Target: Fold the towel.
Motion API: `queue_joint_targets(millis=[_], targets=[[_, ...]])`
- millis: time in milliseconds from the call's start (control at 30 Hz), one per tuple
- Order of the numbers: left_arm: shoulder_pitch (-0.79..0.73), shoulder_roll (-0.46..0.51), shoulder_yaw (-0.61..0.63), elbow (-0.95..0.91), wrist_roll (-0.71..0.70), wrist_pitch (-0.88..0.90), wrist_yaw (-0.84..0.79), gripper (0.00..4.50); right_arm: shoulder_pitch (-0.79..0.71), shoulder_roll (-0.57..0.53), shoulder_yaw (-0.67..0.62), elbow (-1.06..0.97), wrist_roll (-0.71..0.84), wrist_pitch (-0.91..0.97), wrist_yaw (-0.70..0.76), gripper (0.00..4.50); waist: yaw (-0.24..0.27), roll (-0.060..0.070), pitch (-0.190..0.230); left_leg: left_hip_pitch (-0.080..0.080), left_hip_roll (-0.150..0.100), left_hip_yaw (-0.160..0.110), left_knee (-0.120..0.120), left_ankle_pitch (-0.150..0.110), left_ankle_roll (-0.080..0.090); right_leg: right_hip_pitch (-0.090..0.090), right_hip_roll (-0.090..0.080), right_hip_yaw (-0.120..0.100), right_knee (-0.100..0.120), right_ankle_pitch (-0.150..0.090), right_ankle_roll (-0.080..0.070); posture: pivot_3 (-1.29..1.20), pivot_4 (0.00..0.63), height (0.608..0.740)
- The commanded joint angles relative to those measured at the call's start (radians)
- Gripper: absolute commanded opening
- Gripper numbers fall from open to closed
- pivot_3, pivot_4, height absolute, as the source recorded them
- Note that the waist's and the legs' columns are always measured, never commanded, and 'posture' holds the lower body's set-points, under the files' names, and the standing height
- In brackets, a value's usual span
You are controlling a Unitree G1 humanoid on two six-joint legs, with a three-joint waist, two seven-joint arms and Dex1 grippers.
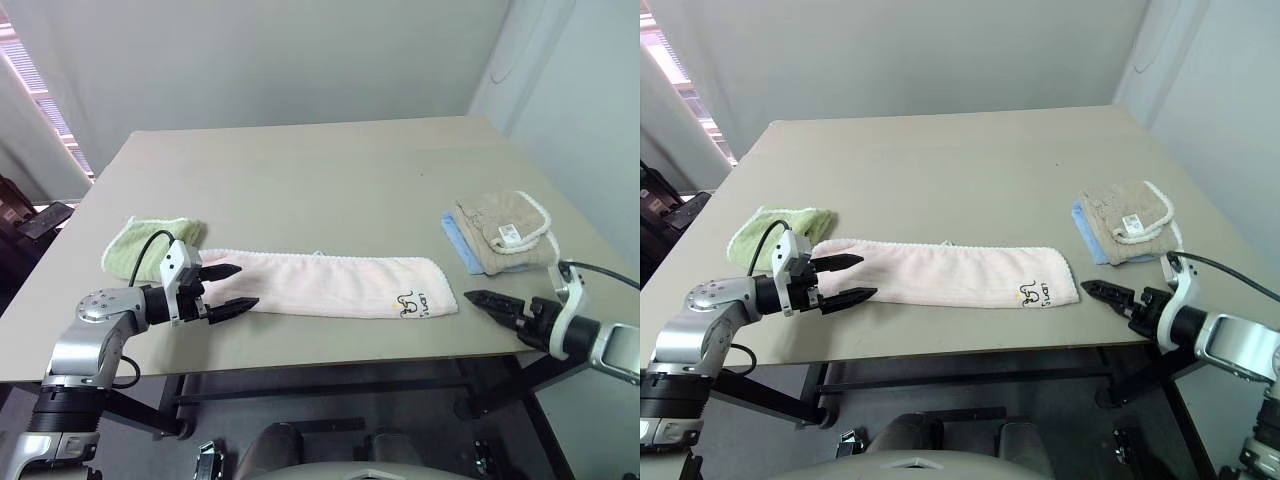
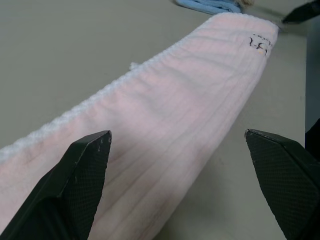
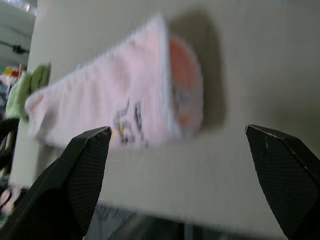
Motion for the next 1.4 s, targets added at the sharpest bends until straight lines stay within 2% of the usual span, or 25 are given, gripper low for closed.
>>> queue_joint_targets(millis=[33,233,400,600,700,733,833,1000,1133,1167,1300,1400], targets=[[-0.037,-0.015,-0.024,-0.006,0.006,-0.014,0.004,4.5,0.02,0.034,0.027,-0.035,0.091,-0.02,-0.059,4.49,-0.002,0.0,0.0,0.0,0.0,0.0,0.0,0.0,0.0,0.001,0.0,0.0,-0.001,0.0,0.0,0.0,0.0,0.74],[-0.071,-0.03,-0.046,0.02,0.02,-0.025,0.006,4.5,-0.012,0.122,0.135,0.006,0.194,-0.125,-0.234,4.49,-0.005,0.0,0.0,-0.001,0.0,0.0,0.0,-0.002,-0.002,0.001,0.0,0.0,-0.004,0.0,0.0,0.0,0.0,0.74],[-0.076,-0.025,-0.048,0.027,0.021,-0.029,0.009,4.5,-0.035,0.17,0.169,0.059,0.262,-0.246,-0.385,4.49,-0.008,-0.002,-0.001,-0.001,0.001,0.0,-0.002,-0.002,-0.001,0.0,0.001,0.0,-0.005,0.001,0.0,0.0,0.0,0.74],[-0.071,-0.022,-0.045,0.022,0.025,-0.028,0.021,4.5,-0.03,0.185,0.243,0.06,0.383,-0.321,-0.463,4.49,-0.01,-0.002,-0.001,0.0,0.002,0.0,0.0,-0.002,-0.002,0.001,0.001,0.001,-0.007,0.001,-0.001,0.0,0.0,0.74],[-0.072,-0.023,-0.048,0.023,0.026,-0.029,0.025,4.5,-0.038,0.191,0.286,0.055,0.41,-0.349,-0.477,4.49,-0.015,-0.002,-0.001,-0.001,0.004,0.0,-0.001,-0.002,-0.002,0.001,0.001,0.001,-0.009,0.002,-0.002,0.0,0.0,0.74],[-0.072,-0.026,-0.049,0.025,0.028,-0.032,0.027,4.5,-0.048,0.206,0.286,0.048,0.374,-0.383,-0.471,4.49,-0.018,-0.002,-0.001,-0.001,0.005,0.0,-0.001,-0.002,-0.002,0.001,0.001,0.001,-0.01,0.002,-0.002,0.0,0.0,0.74],[-0.072,-0.029,-0.052,0.03,0.034,-0.039,0.028,4.5,-0.058,0.212,0.306,0.052,0.373,-0.405,-0.459,3.58,-0.031,-0.002,0.0,-0.001,0.007,0.0,-0.003,-0.002,-0.002,0.0,0.001,0.001,-0.01,0.002,-0.002,0.0,0.0,0.74],[-0.078,-0.031,-0.054,0.038,0.041,-0.048,0.034,4.5,-0.039,0.216,0.337,0.043,0.419,-0.436,-0.495,1.72,-0.027,-0.001,0.0,-0.001,0.006,0.001,-0.011,-0.001,0.001,-0.005,0.001,0.0,-0.01,0.003,-0.004,0.0,0.0,0.74],[-0.085,-0.035,-0.054,0.055,0.043,-0.058,0.038,4.5,-0.032,0.203,0.326,0.051,0.452,-0.467,-0.492,0.23,-0.013,-0.002,-0.002,-0.012,0.006,0.001,-0.012,0.0,0.002,-0.017,0.005,0.001,-0.007,0.003,-0.003,0.0,0.0,0.74],[-0.085,-0.036,-0.055,0.061,0.046,-0.063,0.038,4.5,-0.028,0.196,0.323,0.051,0.464,-0.47,-0.491,0.02,-0.011,-0.003,-0.002,-0.012,0.006,0.001,-0.011,0.0,0.002,-0.017,0.005,0.001,-0.007,0.003,-0.003,0.0,0.0,0.74],[-0.087,-0.042,-0.059,0.077,0.053,-0.076,0.041,4.5,0.013,0.159,0.32,0.039,0.51,-0.463,-0.462,0.02,0.003,-0.002,-0.002,-0.012,0.006,0.003,-0.007,0.0,0.002,-0.015,0.005,0.001,-0.006,0.004,-0.003,0.0,0.0,0.74],[-0.092,-0.045,-0.059,0.086,0.056,-0.08,0.042,4.5,0.062,0.101,0.285,0.051,0.498,-0.435,-0.352,0.02,0.011,-0.002,-0.002,-0.012,0.006,0.003,-0.004,0.0,0.002,-0.013,0.006,0.001,-0.005,0.005,-0.004,0.0,0.0,0.74]])
